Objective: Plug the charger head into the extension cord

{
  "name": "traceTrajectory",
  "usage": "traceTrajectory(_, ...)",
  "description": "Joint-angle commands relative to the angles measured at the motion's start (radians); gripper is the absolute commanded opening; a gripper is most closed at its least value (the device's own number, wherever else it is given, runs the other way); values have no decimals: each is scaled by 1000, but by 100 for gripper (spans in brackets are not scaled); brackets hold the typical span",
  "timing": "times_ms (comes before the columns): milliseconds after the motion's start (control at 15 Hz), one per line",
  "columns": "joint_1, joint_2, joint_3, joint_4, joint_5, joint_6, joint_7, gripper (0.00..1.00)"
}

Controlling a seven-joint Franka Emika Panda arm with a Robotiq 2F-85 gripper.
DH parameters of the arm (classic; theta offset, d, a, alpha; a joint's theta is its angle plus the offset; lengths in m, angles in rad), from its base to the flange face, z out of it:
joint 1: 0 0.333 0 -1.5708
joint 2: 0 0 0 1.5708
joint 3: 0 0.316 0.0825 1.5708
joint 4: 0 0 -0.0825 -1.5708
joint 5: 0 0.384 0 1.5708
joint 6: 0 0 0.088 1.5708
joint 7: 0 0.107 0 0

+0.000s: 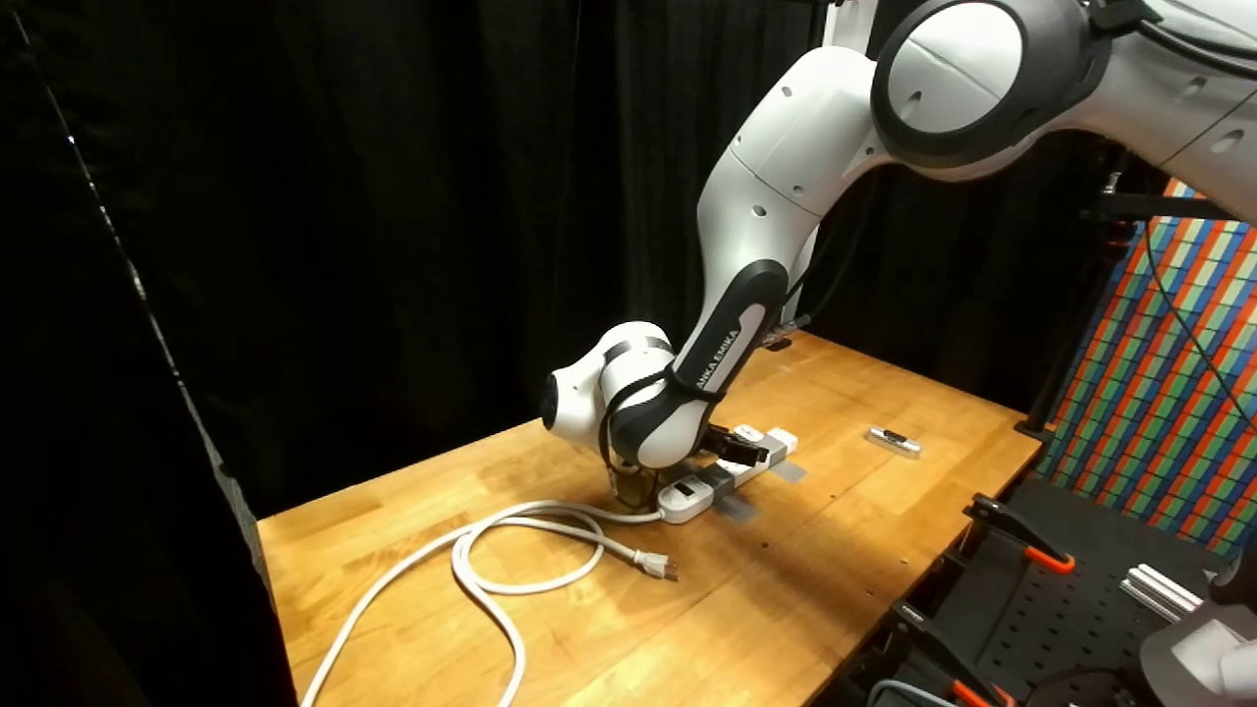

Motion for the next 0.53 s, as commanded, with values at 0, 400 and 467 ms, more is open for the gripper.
traceTrajectory(0, -22, -89, -18, -193, -73, 179, 149, 100)
traceTrajectory(400, 11, 11, -11, 4, 9, 5, -3, 100)
traceTrajectory(467, 11, 11, -11, 4, 9, 5, -3, 100)
